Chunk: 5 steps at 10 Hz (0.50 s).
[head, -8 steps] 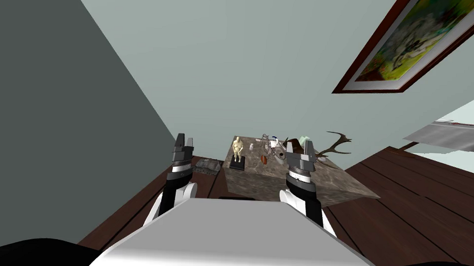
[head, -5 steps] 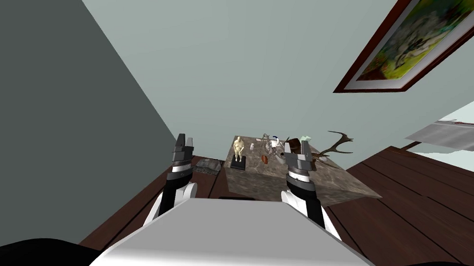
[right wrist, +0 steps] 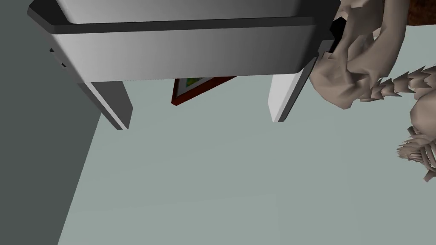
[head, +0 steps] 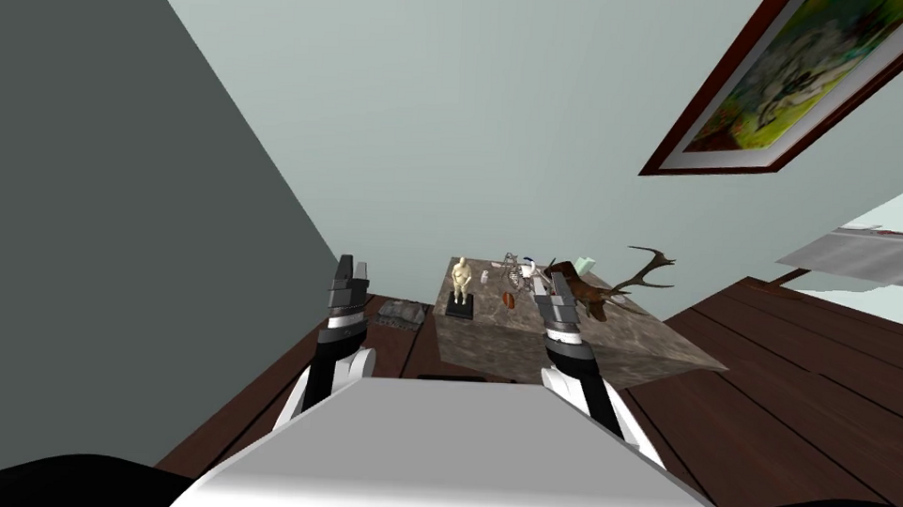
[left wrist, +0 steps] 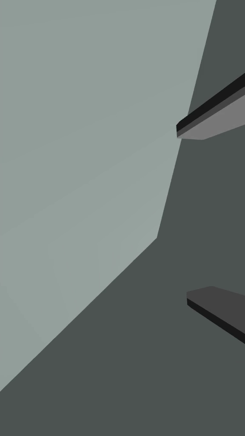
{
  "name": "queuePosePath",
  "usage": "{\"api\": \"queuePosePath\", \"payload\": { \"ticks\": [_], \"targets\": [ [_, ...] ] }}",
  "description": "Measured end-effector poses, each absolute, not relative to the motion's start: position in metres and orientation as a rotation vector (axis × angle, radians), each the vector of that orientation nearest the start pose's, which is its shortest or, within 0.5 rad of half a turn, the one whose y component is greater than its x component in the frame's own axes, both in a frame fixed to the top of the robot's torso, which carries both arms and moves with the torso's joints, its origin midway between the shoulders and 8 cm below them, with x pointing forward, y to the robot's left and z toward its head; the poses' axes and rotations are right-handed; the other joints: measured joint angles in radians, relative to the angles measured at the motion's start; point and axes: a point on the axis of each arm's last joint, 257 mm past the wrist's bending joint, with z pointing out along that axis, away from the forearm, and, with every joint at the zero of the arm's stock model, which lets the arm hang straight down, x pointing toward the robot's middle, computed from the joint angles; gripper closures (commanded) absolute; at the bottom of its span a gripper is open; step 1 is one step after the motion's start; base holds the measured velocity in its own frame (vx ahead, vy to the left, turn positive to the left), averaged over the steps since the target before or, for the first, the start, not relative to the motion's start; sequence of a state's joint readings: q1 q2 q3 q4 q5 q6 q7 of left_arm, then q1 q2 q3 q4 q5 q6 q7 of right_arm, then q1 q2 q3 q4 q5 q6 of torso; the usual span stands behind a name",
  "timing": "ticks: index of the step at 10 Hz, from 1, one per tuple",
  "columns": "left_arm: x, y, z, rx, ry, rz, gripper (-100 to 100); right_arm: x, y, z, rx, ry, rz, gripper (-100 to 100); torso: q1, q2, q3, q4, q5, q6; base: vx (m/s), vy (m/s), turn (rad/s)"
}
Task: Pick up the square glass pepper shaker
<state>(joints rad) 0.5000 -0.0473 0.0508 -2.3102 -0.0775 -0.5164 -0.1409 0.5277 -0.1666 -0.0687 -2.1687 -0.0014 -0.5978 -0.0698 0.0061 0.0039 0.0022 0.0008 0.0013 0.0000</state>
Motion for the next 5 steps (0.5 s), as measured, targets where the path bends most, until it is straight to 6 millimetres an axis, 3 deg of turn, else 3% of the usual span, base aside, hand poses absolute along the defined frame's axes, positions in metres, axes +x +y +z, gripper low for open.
{"api": "queuePosePath", "payload": {
  "ticks": [5],
  "targets": [
    [0.333,0.289,0.041,-0.550,0.618,-1.077,0,0.372,-0.313,-0.072,0.574,0.993,1.137,-100,0.002,0.002,0.001,0.001,0.001,0.000,-0.080,0.112,0.032]
  ]
}}
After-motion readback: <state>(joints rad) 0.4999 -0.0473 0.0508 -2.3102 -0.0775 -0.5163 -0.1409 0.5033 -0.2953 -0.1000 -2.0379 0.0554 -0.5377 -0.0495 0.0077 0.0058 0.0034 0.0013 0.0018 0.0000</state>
